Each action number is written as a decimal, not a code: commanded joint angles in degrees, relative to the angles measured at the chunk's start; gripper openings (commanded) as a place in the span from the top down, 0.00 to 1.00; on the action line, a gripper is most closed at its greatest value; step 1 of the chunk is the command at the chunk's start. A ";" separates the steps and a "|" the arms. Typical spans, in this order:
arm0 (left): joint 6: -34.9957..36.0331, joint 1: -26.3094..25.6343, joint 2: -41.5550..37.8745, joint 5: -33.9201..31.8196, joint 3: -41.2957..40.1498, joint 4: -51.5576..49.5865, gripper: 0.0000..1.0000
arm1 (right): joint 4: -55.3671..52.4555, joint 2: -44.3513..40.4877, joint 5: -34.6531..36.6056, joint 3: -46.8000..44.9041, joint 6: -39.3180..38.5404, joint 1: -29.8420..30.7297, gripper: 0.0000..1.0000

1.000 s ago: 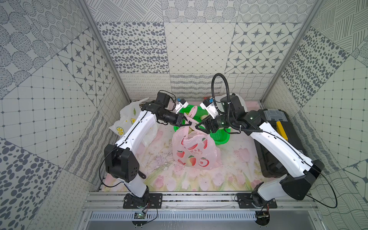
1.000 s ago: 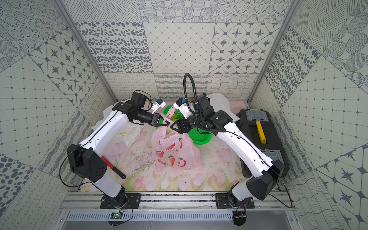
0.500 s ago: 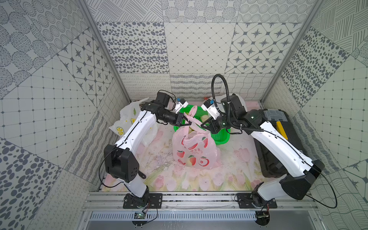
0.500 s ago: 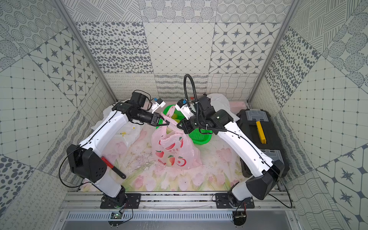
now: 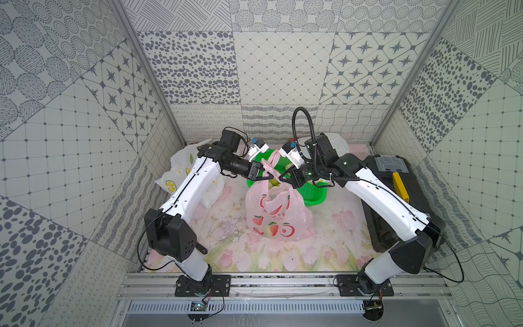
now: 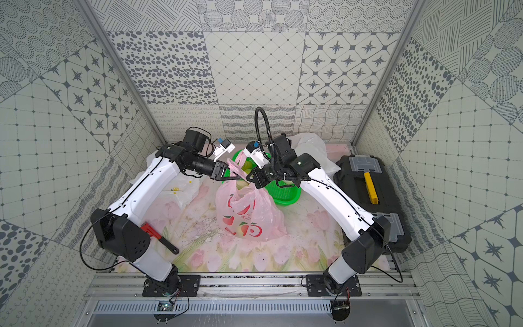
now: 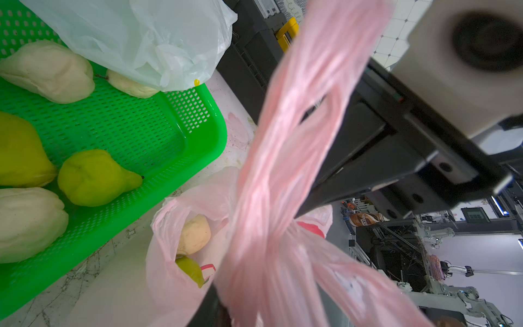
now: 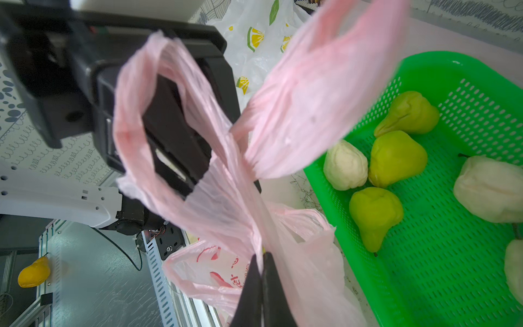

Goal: Place the pears into plastic bags & tie knots
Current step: Tie the plastic bag at the center of the board.

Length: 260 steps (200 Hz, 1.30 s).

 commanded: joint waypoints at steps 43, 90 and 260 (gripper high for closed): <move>6.35 -1.31 -1.12 4.48 1.85 -3.35 0.57 | 3.21 0.46 -1.95 1.15 1.40 0.26 0.96; 9.25 -1.70 -2.34 3.05 0.38 -5.10 0.56 | 5.48 -0.08 -3.26 1.06 4.90 -1.76 0.98; 1.61 -1.61 1.79 -5.02 5.75 0.01 0.79 | 0.06 1.71 -3.28 2.74 0.15 1.92 0.94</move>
